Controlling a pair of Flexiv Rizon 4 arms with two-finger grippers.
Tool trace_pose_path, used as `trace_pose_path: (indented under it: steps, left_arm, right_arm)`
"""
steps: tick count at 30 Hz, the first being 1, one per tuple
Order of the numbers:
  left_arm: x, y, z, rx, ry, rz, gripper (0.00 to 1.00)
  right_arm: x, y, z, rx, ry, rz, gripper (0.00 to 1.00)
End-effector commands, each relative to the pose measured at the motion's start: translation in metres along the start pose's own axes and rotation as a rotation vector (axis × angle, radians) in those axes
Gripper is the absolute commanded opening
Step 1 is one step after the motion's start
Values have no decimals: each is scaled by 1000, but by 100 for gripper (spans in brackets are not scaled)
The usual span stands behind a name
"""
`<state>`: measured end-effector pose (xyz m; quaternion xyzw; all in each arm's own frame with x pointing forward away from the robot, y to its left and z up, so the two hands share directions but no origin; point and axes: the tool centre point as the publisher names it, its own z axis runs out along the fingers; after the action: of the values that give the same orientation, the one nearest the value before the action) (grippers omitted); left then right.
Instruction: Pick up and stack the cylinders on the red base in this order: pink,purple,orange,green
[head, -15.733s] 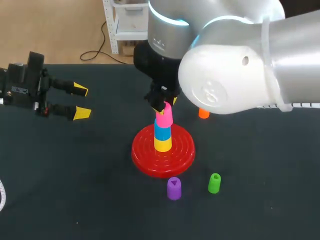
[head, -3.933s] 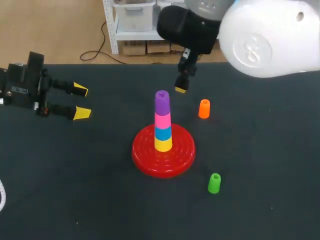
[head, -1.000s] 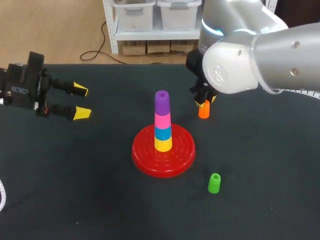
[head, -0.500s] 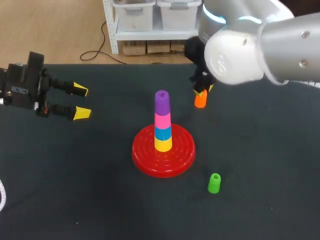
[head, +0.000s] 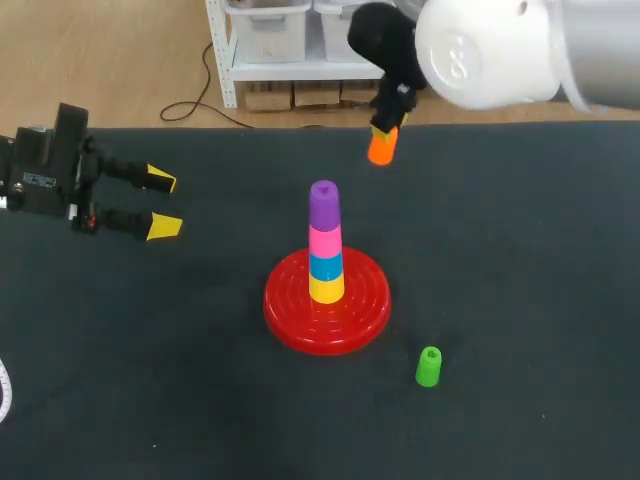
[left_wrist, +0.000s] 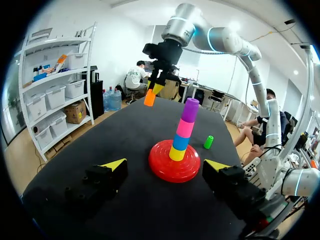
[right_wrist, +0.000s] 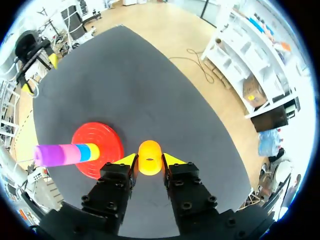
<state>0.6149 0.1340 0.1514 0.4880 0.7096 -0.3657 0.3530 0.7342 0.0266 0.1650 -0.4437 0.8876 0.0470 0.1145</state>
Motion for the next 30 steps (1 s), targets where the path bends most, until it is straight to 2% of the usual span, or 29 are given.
trace_pose_path:
  steps: [1,8,10,30]
  left_arm:
    - [1,0,0,-1,-4,2,100]
    - [1,0,0,-1,-4,2,100]
    - [1,0,0,-1,-4,2,100]
    - [1,0,0,-1,-4,2,100]
  right_arm:
    - [-1,15,-22,-5,-37,-29,0]
    - [-17,42,-44,-7,-85,-115,0]
    - [-20,52,-49,-24,-95,-176,0]
    - [-20,52,-49,-24,-95,-176,0]
